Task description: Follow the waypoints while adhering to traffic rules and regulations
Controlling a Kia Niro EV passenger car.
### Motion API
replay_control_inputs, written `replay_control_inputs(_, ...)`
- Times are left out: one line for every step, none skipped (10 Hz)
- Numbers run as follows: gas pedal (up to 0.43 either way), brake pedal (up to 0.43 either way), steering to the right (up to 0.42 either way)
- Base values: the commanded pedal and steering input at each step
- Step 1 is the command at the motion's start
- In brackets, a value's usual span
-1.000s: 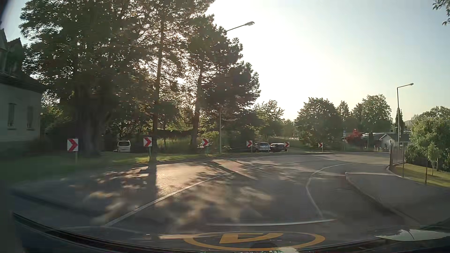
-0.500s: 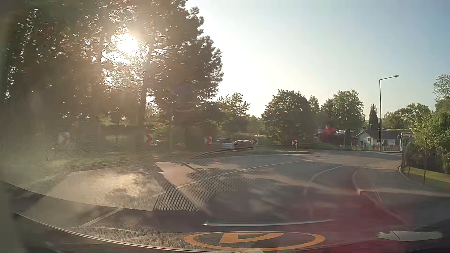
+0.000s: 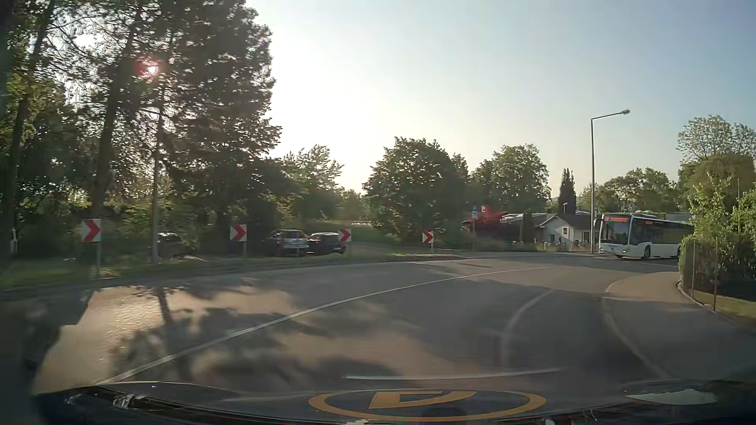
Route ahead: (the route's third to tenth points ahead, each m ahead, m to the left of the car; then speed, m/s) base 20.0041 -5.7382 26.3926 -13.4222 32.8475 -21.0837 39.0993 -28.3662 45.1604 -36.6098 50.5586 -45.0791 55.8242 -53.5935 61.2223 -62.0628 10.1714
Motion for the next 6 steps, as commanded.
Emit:
replay_control_inputs(0.028,0.000,0.145)
replay_control_inputs(0.028,0.000,0.146)
replay_control_inputs(0.028,0.000,0.147)
replay_control_inputs(0.028,0.000,0.147)
replay_control_inputs(0.039,0.000,0.147)
replay_control_inputs(0.039,0.000,0.148)
